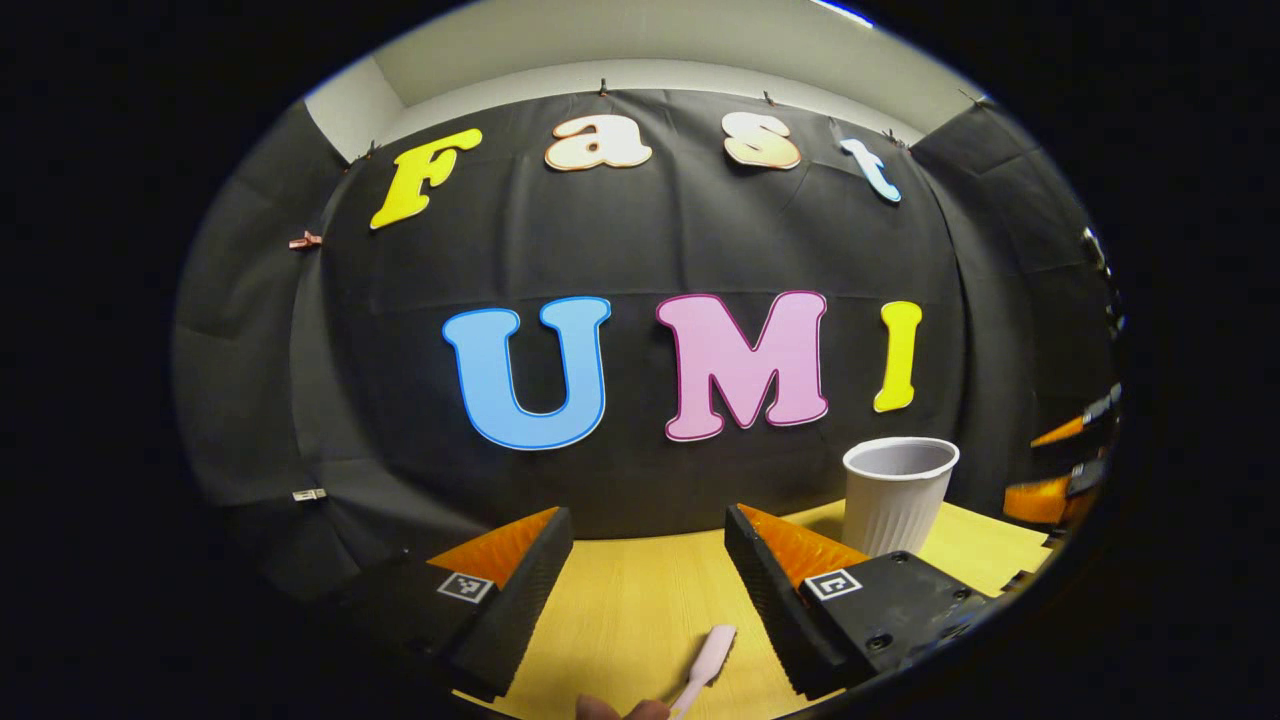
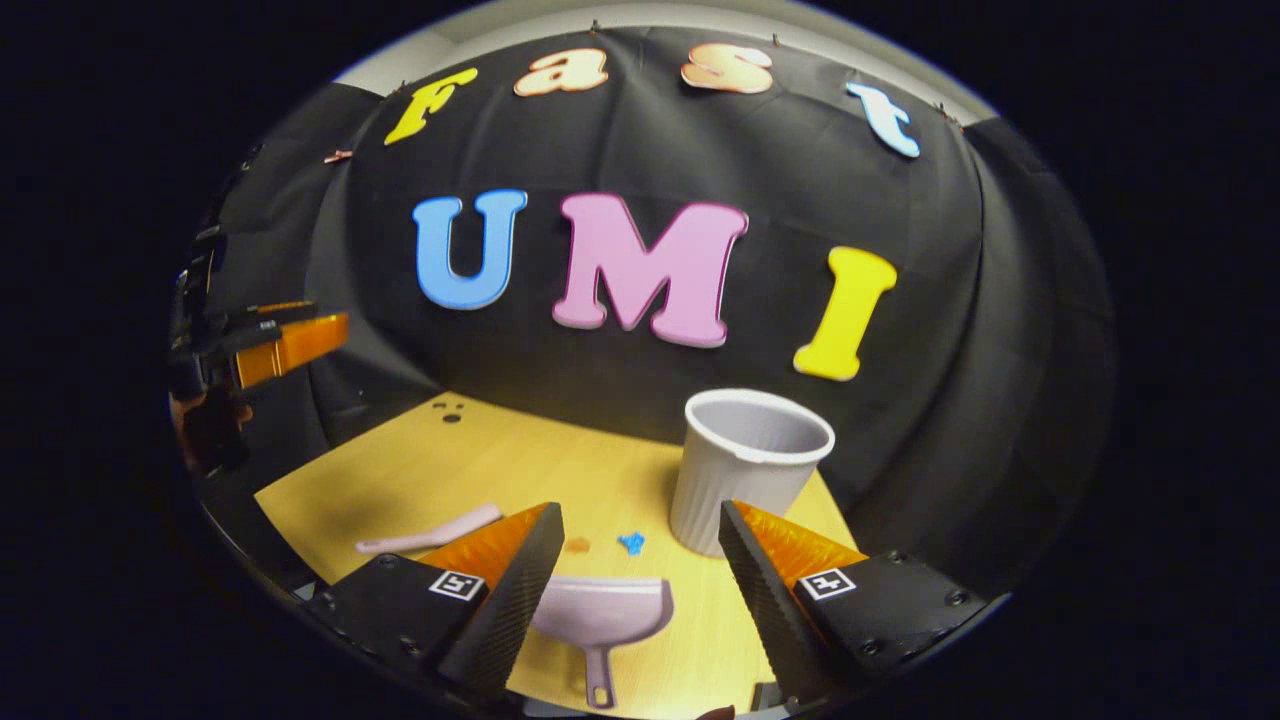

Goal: Pick up the small broom and dustpan from the desktop, sweep the trash into the dustpan with the broom, and then empty the trash into the garbage bin.

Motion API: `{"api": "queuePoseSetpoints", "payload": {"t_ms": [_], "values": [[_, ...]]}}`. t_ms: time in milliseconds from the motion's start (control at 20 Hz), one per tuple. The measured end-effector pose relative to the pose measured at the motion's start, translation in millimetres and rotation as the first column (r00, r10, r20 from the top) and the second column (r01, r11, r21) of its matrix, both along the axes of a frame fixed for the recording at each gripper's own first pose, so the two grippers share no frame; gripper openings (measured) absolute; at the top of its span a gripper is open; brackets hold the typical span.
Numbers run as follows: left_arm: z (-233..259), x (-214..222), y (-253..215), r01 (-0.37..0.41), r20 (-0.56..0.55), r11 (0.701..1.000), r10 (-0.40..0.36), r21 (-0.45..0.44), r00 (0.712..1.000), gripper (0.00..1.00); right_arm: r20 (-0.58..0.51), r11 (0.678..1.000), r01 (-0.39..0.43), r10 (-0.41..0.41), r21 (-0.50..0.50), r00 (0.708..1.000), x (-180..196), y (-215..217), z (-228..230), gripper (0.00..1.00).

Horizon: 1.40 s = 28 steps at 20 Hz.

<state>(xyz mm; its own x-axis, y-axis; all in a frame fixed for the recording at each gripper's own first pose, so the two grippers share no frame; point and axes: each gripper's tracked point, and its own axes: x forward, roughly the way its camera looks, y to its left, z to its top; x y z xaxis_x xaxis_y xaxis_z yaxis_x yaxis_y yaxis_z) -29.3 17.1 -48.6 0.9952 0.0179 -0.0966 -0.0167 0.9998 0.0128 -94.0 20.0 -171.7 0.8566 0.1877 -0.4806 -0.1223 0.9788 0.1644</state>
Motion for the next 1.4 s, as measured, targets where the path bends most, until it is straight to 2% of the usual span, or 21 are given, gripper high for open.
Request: {"api": "queuePoseSetpoints", "payload": {"t_ms": [100, 200, 400, 550, 750, 950, 1050, 1100, 1150, 1200, 1300, 1400], "values": [[-4.9, -2.0, 0.0, 0.003, -0.006, 1.0, -0.003, 0.011, 1.0, 0.97, -0.122, 1.0, -0.026, 0.026, 0.006, 0.992, -24.6, 5.5, -38.5, 0.98], [-10.0, -4.0, 1.7, 0.006, -0.016, 1.0, -0.006, 0.014, 1.0, 0.97, -0.234, 0.999, -0.052, 0.051, 0.001, 0.971, -49.0, 13.4, -76.6, 0.98], [-16.1, -8.6, 5.8, 0.003, -0.027, 1.0, -0.002, 0.017, 1.0, 0.97, -0.451, 0.992, -0.129, 0.119, 0.009, 0.884, -91.2, 36.8, -155.0, 0.98], [-21.2, -12.1, 8.7, 0.0, -0.038, 1.0, 0.001, 0.019, 0.999, 0.97, -0.552, 0.987, -0.158, 0.155, 0.042, 0.82, -93.8, 57.1, -205.7, 0.97], [-25.5, -18.0, 16.0, -0.02, -0.047, 0.999, 0.021, 0.034, 0.999, 0.97, -0.629, 0.981, -0.188, 0.179, 0.052, 0.757, -81.2, 74.9, -256.8, 0.97], [-29.7, -22.3, 24.8, -0.042, -0.056, 0.998, 0.044, 0.041, 0.997, 0.97, -0.701, 0.98, -0.195, 0.168, 0.042, 0.693, -80.6, 78.6, -280.9, 0.96], [-32.6, -22.2, 28.1, -0.051, -0.063, 0.998, 0.053, 0.042, 0.997, 0.97, -0.73, 0.981, -0.178, 0.177, 0.077, 0.66, -77.7, 86.5, -284.4, 0.95], [-35.2, -21.7, 29.1, -0.052, -0.068, 0.998, 0.055, 0.04, 0.996, 0.97, -0.749, 0.984, -0.162, 0.163, 0.076, 0.643, -74.4, 85.1, -284.2, 0.89], [-38.3, -18.6, 28.5, -0.052, -0.073, 0.998, 0.054, 0.026, 0.996, 0.97, -0.779, 0.985, -0.155, 0.153, 0.072, 0.608, -75.1, 84.1, -286.3, 0.88], [-41.2, -14.9, 26.1, -0.048, -0.078, 0.999, 0.049, 0.015, 0.996, 0.97, -0.796, 0.985, -0.155, 0.15, 0.071, 0.586, -72.7, 84.9, -284.7, 0.8], [-42.3, -10.2, 24.0, -0.038, -0.078, 0.999, 0.039, 0.018, 0.996, 0.97, -0.772, 0.985, -0.157, 0.153, 0.071, 0.617, -62.5, 89.7, -286.1, 0.45], [-49.9, -4.7, 23.1, -0.019, -0.093, 1.0, 0.021, 0.022, 0.995, 0.97, -0.752, 0.986, -0.153, 0.153, 0.07, 0.642, -58.6, 90.5, -286.5, 0.39]]}}
